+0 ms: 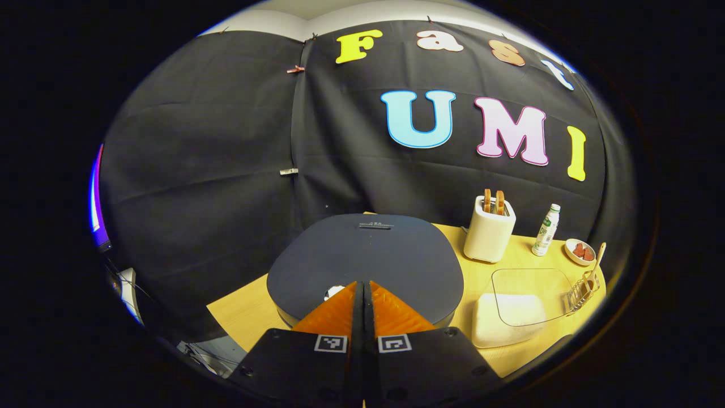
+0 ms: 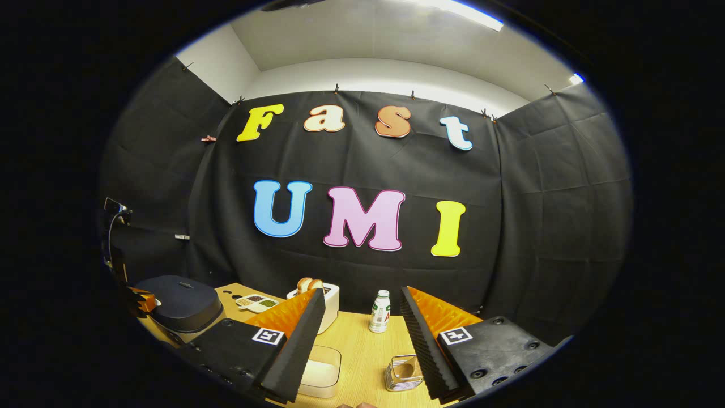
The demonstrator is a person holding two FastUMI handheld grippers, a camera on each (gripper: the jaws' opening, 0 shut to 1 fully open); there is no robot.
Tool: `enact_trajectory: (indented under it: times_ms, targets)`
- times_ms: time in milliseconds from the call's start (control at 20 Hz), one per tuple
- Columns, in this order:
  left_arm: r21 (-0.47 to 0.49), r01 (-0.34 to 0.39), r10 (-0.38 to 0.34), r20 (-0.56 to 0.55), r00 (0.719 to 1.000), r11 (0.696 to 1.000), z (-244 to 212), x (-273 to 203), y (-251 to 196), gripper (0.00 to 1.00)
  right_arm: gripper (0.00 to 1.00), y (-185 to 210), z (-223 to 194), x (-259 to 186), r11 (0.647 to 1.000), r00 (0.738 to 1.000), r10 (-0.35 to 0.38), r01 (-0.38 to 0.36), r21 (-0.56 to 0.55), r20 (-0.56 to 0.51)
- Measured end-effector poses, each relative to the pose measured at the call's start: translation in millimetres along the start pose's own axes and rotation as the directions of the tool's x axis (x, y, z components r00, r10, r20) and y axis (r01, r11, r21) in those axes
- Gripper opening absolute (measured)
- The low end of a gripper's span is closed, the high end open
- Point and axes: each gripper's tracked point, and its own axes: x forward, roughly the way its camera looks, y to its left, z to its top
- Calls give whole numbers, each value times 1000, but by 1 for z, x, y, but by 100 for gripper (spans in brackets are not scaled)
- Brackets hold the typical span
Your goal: Close the left gripper, press the button to open the rice cooker; take a wooden spoon from the chopstick holder with the right hand, scoop a spoonful of rice and pour it into the rice cooker, then put the wooden spoon back into the chopstick holder.
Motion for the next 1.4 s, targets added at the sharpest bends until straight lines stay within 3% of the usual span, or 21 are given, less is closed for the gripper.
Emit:
enact_trajectory:
  times_ms: [300, 400, 550, 800, 950, 1150, 1400]
  targets:
    - [-22, 4, -3, 21, 1000, 1000, 1, -9, -3, 8, 84, -3, 0, -1, 1000, 1000, -4, 4, 9, 0]
    - [-28, 11, -11, 27, 1000, 1000, 4, -14, -8, 18, 84, -5, -5, -1, 1000, 1000, -2, 2, 12, -11]
    - [45, -19, 14, 111, 994, 999, 28, -29, -9, 36, 84, -8, -4, -1, 1000, 1000, -4, 4, 17, -9]
    - [48, -38, 29, 190, 981, 998, 47, -49, -10, 45, 84, -14, -3, -1, 1000, 1000, -1, 2, 25, -6]
    - [55, -49, 38, 185, 982, 997, 40, -57, -3, 46, 84, -17, -5, -3, 999, 1000, -1, 2, 41, -5]
    - [36, -75, 67, 181, 981, 997, 45, -56, 6, 54, 84, -18, -11, -3, 999, 1000, 8, -7, 46, -20]
    - [19, -94, 89, 196, 977, 995, 52, -61, 10, 55, 84, -28, -25, 3, 999, 999, 0, 3, 54, -49]
